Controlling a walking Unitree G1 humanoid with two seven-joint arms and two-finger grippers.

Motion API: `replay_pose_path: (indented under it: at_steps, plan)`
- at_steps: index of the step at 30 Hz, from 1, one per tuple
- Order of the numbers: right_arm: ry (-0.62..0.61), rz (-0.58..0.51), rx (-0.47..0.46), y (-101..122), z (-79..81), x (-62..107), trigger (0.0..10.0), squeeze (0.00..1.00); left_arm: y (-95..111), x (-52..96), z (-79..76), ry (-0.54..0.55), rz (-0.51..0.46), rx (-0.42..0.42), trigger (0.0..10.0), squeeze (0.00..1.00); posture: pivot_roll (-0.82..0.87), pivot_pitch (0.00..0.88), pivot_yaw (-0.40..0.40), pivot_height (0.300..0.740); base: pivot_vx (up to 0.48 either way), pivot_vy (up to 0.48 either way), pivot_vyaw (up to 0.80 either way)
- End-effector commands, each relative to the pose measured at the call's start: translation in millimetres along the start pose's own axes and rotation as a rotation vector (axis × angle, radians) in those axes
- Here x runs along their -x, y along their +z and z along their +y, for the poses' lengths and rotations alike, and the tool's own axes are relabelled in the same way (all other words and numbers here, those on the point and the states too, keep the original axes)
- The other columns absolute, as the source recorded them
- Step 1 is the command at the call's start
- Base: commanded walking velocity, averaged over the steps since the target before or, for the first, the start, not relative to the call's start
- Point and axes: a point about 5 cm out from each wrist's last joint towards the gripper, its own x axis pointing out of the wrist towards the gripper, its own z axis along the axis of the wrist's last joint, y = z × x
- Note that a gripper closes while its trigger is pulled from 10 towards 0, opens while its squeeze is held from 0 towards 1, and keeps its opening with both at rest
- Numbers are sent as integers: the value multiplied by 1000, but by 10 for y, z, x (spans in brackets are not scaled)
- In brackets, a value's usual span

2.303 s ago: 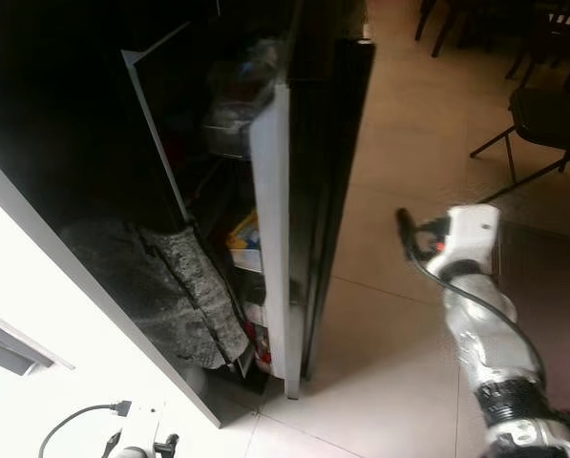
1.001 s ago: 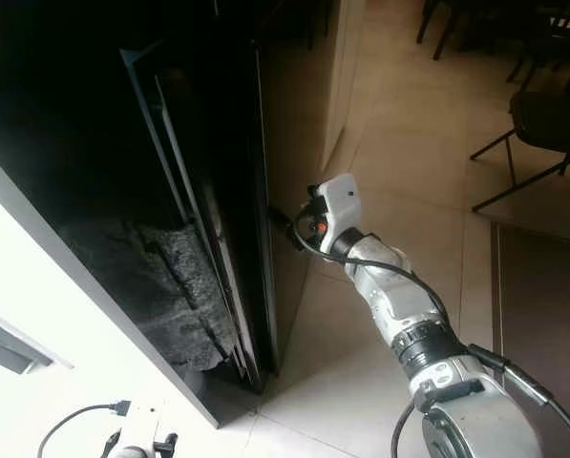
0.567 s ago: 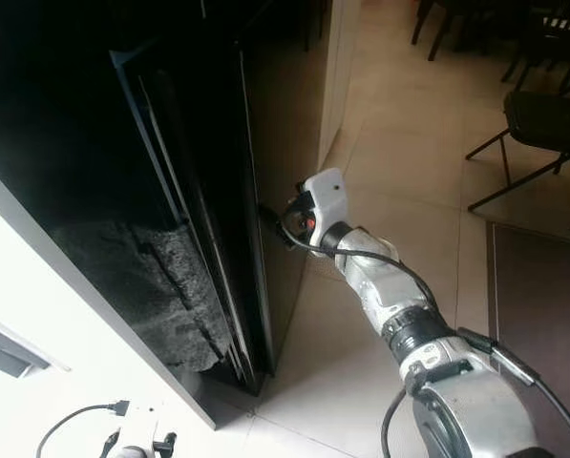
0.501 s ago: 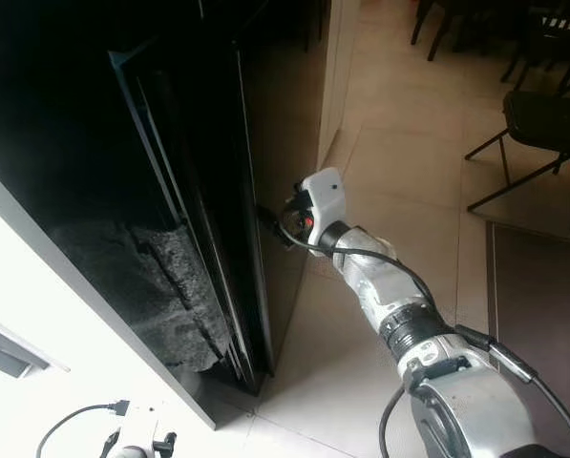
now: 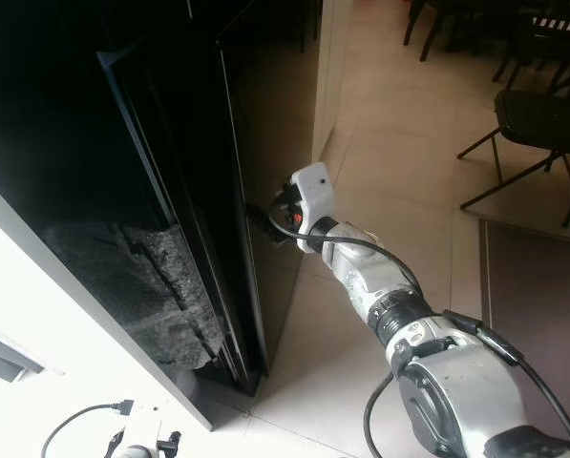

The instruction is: Restocking fridge

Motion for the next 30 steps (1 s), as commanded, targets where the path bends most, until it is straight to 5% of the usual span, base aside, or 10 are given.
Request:
replay_pose_path:
  at_steps: [1, 13, 30]
  plan:
    - [121, -118, 33, 330, 293, -168, 10000, 0, -56, 9, 21, 13, 25, 1, 10000, 0, 42, 38, 32, 740, 0, 0, 0]
    - [189, -128, -2, 414, 565, -291, 10000, 0, -51, 8, 8, 13, 24, 6, 10000, 0, 50, 46, 26, 740, 0, 0, 0]
    - [187, -131, -9, 419, 580, -300, 10000, 0, -45, 6, -4, 11, 21, 16, 10000, 0, 38, 57, 18, 740, 0, 0, 0]
